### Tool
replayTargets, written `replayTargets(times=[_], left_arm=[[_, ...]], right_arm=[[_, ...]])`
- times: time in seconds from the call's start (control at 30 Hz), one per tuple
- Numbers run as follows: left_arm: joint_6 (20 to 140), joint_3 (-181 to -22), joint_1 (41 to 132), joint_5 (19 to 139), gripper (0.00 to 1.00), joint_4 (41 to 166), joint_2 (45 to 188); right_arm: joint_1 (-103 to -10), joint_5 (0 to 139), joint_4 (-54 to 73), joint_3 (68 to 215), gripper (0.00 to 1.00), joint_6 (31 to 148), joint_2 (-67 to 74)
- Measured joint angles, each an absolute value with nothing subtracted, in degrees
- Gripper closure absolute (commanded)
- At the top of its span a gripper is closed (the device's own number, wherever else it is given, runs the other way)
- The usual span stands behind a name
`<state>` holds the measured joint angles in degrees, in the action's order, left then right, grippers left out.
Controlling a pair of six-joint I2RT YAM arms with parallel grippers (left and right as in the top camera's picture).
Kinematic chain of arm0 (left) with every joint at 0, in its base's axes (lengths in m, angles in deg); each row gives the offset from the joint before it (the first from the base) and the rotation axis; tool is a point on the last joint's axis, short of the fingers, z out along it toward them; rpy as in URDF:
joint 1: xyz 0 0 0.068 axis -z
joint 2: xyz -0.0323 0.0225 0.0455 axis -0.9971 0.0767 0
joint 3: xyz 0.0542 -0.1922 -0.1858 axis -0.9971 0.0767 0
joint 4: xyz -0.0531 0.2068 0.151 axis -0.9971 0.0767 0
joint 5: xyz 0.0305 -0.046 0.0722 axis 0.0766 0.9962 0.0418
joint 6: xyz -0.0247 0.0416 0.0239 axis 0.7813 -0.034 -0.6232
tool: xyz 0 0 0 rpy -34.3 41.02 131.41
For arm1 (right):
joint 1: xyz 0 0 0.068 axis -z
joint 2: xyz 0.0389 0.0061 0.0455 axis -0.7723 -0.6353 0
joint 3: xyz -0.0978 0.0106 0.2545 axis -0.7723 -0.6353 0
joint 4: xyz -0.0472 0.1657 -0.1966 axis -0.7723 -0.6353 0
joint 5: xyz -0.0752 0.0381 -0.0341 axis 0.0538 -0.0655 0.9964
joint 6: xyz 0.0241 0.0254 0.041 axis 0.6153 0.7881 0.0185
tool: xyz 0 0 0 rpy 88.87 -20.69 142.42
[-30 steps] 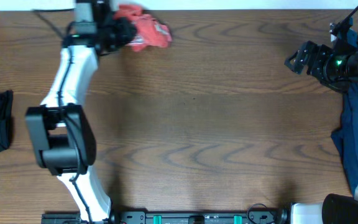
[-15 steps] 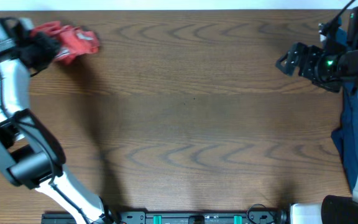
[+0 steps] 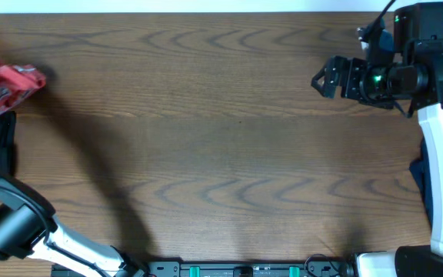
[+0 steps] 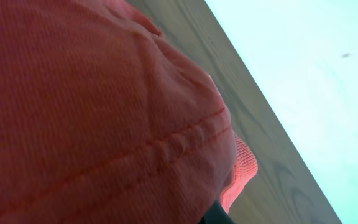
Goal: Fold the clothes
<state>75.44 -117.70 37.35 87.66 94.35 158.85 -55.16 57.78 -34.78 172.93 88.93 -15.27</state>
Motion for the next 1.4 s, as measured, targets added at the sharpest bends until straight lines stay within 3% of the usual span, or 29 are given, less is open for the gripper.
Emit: replayTargets(times=[0.57, 1.07, 1.4], left_arm=[[67.16, -127.95, 35.01, 85.73, 0.94, 92.40, 158.74], [67.47, -127.98, 24.48, 85.23, 0.94, 92.38, 160.24], [67.62, -127.98, 27.80, 86.21, 0.94, 90.17, 161.88]], right_arm=[[-57.93, 57.72, -34.58, 172.93, 0.01, 88.93, -15.27], [-62.44, 57.72, -34.56, 172.93, 0.01, 89.12, -15.27], [-63.81, 57.70, -33.45, 172.93, 0.01, 89.12, -15.27]])
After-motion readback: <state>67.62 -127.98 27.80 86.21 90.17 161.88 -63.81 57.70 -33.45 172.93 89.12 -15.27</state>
